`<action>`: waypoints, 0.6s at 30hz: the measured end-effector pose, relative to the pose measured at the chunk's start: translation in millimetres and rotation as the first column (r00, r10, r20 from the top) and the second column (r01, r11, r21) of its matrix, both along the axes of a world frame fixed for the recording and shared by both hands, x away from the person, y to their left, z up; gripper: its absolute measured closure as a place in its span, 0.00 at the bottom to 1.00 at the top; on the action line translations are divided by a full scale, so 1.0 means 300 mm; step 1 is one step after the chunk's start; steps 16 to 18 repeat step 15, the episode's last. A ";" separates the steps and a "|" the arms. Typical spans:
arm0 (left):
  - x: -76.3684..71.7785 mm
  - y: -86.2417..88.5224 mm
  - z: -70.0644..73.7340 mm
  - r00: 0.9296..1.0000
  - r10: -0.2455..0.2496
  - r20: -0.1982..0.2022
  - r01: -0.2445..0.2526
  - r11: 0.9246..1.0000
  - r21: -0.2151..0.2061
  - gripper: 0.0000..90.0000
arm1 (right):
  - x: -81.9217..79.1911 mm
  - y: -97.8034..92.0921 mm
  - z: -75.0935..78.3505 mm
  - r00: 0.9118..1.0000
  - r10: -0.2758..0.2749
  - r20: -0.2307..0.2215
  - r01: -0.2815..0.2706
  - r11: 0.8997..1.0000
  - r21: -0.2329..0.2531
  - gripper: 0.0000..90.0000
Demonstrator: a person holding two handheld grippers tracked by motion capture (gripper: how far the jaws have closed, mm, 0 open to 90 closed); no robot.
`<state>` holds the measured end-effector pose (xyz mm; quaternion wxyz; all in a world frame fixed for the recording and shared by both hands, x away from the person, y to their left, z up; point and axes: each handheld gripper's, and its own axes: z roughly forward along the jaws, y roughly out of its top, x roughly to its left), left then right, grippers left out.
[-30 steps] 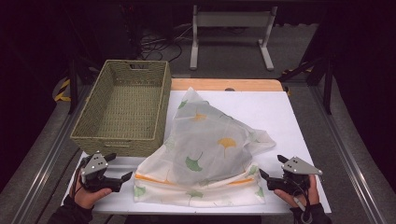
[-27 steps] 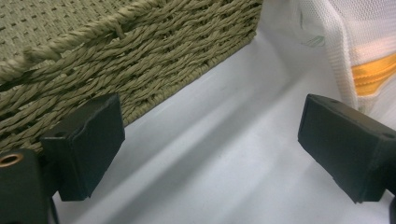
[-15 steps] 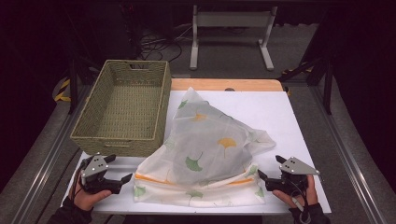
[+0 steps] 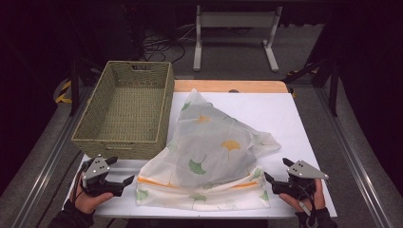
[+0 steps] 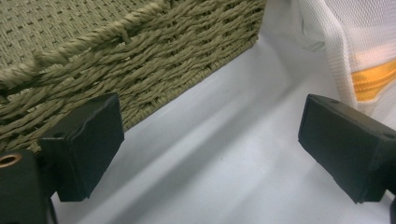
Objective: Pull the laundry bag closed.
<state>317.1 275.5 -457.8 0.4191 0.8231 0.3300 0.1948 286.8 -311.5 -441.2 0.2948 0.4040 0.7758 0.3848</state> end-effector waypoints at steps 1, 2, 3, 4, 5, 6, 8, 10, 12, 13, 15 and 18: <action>0.000 0.000 0.000 1.000 0.000 0.000 0.000 1.000 0.000 0.09 | 0.000 0.000 0.000 1.000 0.000 0.000 0.000 1.000 0.000 0.20; 0.000 0.000 0.000 1.000 0.002 -0.003 -0.002 1.000 -0.006 0.09 | -0.001 0.001 0.000 1.000 0.001 0.000 -0.001 1.000 -0.001 0.20; 0.001 -0.001 0.000 1.000 0.002 -0.004 -0.002 1.000 -0.007 0.09 | -0.001 0.001 0.000 1.000 0.004 0.002 -0.004 1.000 0.000 0.20; 0.001 -0.001 0.000 1.000 0.002 -0.004 -0.002 1.000 -0.007 0.09 | -0.001 0.001 0.000 1.000 0.004 0.002 -0.004 1.000 0.000 0.20; 0.002 -0.002 0.000 1.000 -0.001 -0.004 0.001 1.000 -0.007 0.09 | -0.002 0.001 0.000 1.000 0.002 0.001 -0.002 1.000 0.000 0.20; 0.002 -0.004 0.000 1.000 0.001 -0.002 -0.001 1.000 -0.005 0.09 | -0.002 0.000 0.000 1.000 0.001 0.001 -0.001 1.000 0.000 0.20; 0.003 -0.005 -0.001 1.000 -0.002 -0.004 0.002 1.000 -0.004 0.08 | -0.003 -0.001 0.000 1.000 0.000 0.001 0.000 1.000 0.002 0.20; 0.004 -0.004 -0.001 1.000 0.000 -0.005 0.000 1.000 -0.010 0.08 | -0.003 -0.002 0.000 1.000 0.000 0.005 0.000 1.000 0.006 0.20; 0.006 -0.003 0.000 1.000 -0.001 -0.006 0.001 1.000 -0.010 0.08 | -0.005 -0.003 0.001 1.000 -0.004 0.006 0.004 1.000 0.011 0.20; 0.007 -0.004 0.000 1.000 0.004 -0.008 -0.005 1.000 -0.013 0.08 | -0.006 -0.004 0.001 1.000 -0.007 0.006 0.007 1.000 0.012 0.20; 0.008 -0.004 0.000 1.000 0.002 -0.006 -0.002 1.000 -0.009 0.08 | -0.007 -0.005 0.001 1.000 -0.009 0.005 0.009 1.000 0.013 0.20; 0.008 -0.004 0.000 1.000 0.002 -0.006 -0.002 1.000 -0.009 0.08 | -0.007 -0.005 0.001 1.000 -0.009 0.005 0.009 1.000 0.013 0.20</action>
